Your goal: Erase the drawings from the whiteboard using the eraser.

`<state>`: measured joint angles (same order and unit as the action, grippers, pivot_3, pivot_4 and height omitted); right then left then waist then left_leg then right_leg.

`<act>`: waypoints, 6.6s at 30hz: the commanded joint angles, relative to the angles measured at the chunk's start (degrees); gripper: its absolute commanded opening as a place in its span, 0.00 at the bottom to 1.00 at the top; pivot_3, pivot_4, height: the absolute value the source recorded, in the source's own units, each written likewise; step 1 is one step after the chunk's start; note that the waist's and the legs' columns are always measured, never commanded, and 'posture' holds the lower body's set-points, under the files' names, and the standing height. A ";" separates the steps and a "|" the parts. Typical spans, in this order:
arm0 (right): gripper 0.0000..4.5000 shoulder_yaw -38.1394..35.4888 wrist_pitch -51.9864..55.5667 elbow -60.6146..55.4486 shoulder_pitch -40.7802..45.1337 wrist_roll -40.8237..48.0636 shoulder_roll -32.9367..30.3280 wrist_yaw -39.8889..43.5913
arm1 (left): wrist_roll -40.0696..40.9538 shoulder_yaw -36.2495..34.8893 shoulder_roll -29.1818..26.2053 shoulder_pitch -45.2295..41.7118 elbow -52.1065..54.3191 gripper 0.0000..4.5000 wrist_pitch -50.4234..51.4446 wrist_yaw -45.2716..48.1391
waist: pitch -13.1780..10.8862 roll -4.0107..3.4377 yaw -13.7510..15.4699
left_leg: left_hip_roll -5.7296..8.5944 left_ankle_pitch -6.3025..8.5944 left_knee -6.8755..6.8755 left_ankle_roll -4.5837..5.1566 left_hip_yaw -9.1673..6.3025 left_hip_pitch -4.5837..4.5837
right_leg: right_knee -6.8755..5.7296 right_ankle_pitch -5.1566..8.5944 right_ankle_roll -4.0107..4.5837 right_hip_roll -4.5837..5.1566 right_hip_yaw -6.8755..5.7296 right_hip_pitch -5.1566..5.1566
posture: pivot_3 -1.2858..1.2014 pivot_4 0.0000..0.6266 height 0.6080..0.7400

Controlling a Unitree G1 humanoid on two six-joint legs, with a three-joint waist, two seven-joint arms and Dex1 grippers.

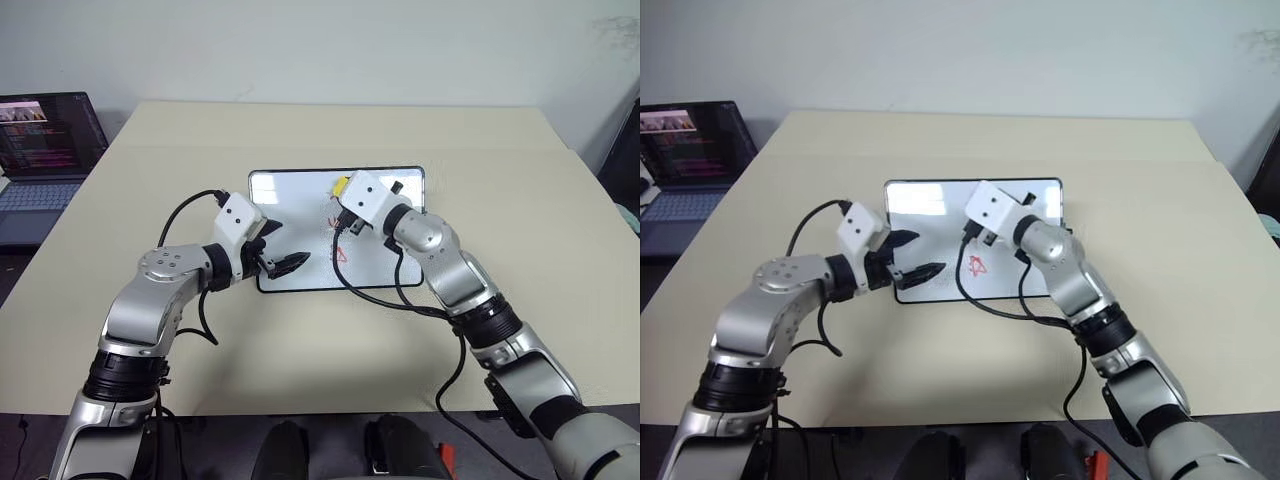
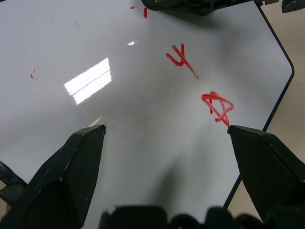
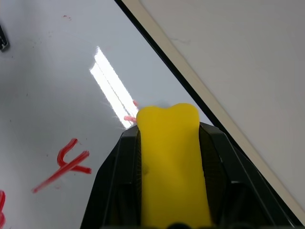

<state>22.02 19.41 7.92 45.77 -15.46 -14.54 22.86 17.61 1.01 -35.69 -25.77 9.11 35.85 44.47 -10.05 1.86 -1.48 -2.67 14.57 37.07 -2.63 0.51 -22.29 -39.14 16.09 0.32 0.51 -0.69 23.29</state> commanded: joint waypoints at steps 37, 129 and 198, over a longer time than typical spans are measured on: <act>0.29 -4.69 4.33 2.49 0.71 3.50 3.25 4.15 | 0.43 1.20 1.69 -0.28 2.04 1.00 -1.41 0.40 | 0.08 0.12 -0.12 | 0.01 -0.03 0.00 0.02 0.09 0.37 | -0.32 -0.02 0.00 -0.09 0.09 -0.11 | 0.52 0.24 1.00; 0.29 -6.95 3.32 -31.41 -27.30 16.00 -10.67 11.26 | 8.22 -9.73 -1.02 8.90 10.18 1.00 3.30 -3.43 | 0.01 0.10 -0.14 | -0.01 0.05 -0.08 0.08 -0.01 -0.25 | 0.17 0.07 -0.12 -0.16 0.03 0.22 | 0.52 0.24 1.00; 0.29 4.50 -8.05 -3.49 -6.62 -13.55 -3.77 3.78 | 8.38 -4.07 -3.07 13.29 12.97 1.00 3.94 -3.28 | 0.06 0.16 -0.15 | -0.01 -0.05 -0.06 0.03 0.07 0.26 | 0.04 -0.12 0.13 -0.06 0.10 -0.12 | 0.52 0.24 1.00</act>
<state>25.84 11.45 4.31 39.87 -28.59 -17.70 24.60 25.71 -2.65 -38.85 -12.03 20.59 40.76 40.90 -9.99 2.02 -1.62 -2.68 14.52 37.00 -2.60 0.58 -22.04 -39.09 15.97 0.45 0.45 -0.59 23.17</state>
